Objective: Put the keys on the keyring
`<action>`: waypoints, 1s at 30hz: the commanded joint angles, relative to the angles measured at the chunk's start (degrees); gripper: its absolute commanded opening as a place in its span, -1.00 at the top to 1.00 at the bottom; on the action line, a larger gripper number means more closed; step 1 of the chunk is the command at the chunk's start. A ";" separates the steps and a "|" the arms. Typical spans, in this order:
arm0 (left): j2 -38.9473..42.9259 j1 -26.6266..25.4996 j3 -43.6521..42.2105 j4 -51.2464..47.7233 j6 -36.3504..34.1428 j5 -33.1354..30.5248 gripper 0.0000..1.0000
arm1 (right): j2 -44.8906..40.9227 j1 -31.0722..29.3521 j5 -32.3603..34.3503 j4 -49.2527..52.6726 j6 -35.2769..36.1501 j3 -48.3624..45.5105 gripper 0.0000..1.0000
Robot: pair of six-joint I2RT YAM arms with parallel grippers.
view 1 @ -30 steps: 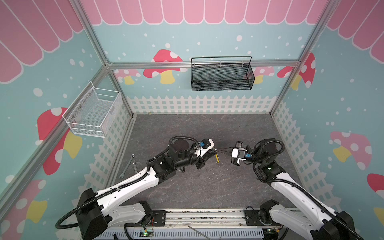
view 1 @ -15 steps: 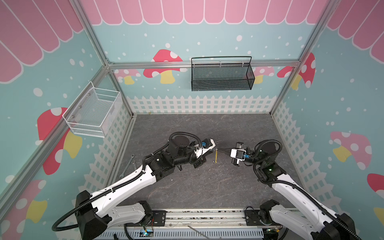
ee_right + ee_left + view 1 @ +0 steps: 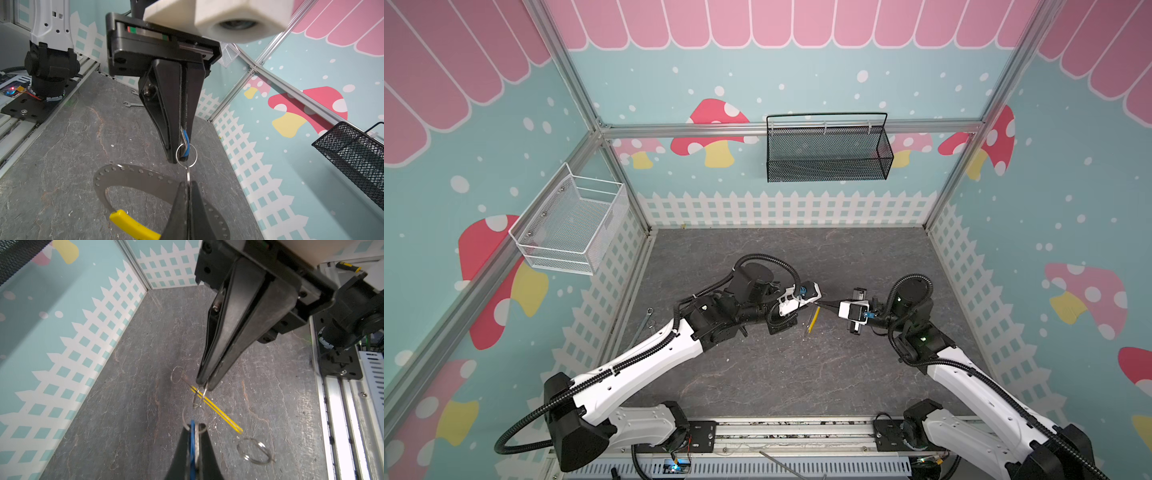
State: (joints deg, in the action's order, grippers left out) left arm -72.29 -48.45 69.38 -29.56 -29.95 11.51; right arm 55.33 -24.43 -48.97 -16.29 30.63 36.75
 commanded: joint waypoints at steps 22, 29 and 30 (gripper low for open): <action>-31.01 0.02 26.33 -22.11 -1.30 0.99 1.00 | -8.56 3.86 23.93 -1.20 1.51 -15.75 0.01; -41.98 -0.75 37.12 -21.85 5.10 0.16 1.00 | -18.58 3.95 46.36 -0.38 0.61 -18.24 -0.19; -43.94 -0.86 39.52 -21.88 6.44 0.18 1.00 | -18.86 3.95 47.66 -0.07 0.84 -18.37 -0.20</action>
State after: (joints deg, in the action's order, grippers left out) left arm -113.03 -48.69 104.40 -51.00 -27.05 11.31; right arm 37.58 -20.67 -11.70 -16.49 31.44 19.68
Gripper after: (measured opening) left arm 0.050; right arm 0.598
